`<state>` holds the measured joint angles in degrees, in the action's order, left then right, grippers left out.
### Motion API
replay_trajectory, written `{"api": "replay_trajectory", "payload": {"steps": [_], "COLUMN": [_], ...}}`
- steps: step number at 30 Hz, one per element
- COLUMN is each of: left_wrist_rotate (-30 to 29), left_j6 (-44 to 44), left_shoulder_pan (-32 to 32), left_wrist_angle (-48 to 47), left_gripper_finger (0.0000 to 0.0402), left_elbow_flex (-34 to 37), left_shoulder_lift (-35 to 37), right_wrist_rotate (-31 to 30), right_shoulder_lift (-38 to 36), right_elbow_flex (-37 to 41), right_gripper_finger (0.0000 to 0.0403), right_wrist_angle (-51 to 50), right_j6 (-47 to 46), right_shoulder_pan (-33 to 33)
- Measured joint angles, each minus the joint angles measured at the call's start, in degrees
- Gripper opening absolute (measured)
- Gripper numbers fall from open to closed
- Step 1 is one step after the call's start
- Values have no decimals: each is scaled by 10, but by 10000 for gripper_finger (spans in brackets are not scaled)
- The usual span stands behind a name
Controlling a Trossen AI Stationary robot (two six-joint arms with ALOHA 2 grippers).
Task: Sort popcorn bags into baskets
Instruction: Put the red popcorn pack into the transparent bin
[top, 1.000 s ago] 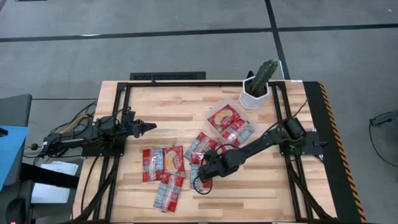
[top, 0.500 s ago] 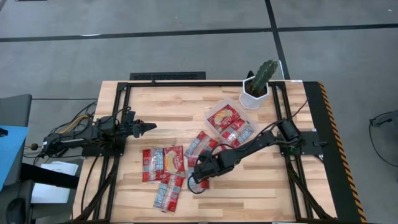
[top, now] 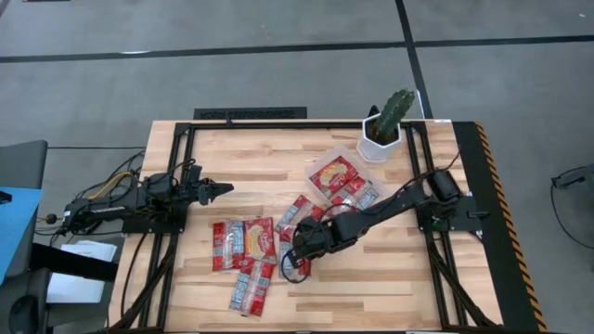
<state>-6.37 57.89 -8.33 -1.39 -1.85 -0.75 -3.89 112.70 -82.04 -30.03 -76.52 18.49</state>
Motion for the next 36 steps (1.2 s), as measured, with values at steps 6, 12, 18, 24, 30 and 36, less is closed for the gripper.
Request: {"api": "replay_trajectory", "payload": {"steps": [6, 12, 18, 24, 30, 36], "left_wrist_rotate": [-1, -3, -4, -7, -18, -19], "left_j6": [0, -1, 0, 2, 3, 2], "left_shoulder_pan": [0, 0, 0, 0, 0, 0], "left_wrist_angle": [0, 0, 0, 0, 3, 3], "left_gripper_finger": [249, 249, 249, 249, 249, 249], "left_elbow_flex": [0, 0, 0, 0, 0, 0], "left_shoulder_lift": [0, 0, 0, 0, 0, 0], "right_wrist_rotate": [-73, -203, -267, -292, -279, -245], "right_shoulder_lift": [-82, -184, -235, -233, -229, -255], "right_elbow_flex": [-1, -2, -2, -2, 67, 158], "right_gripper_finger": [7, 13, 9, 18, 16, 28], "right_wrist_angle": [-69, -203, -353, -407, -333, -233], "right_j6": [-11, -41, -83, -105, -117, -131], "right_shoulder_pan": [-9, -41, -96, -162, -215, -249]}}
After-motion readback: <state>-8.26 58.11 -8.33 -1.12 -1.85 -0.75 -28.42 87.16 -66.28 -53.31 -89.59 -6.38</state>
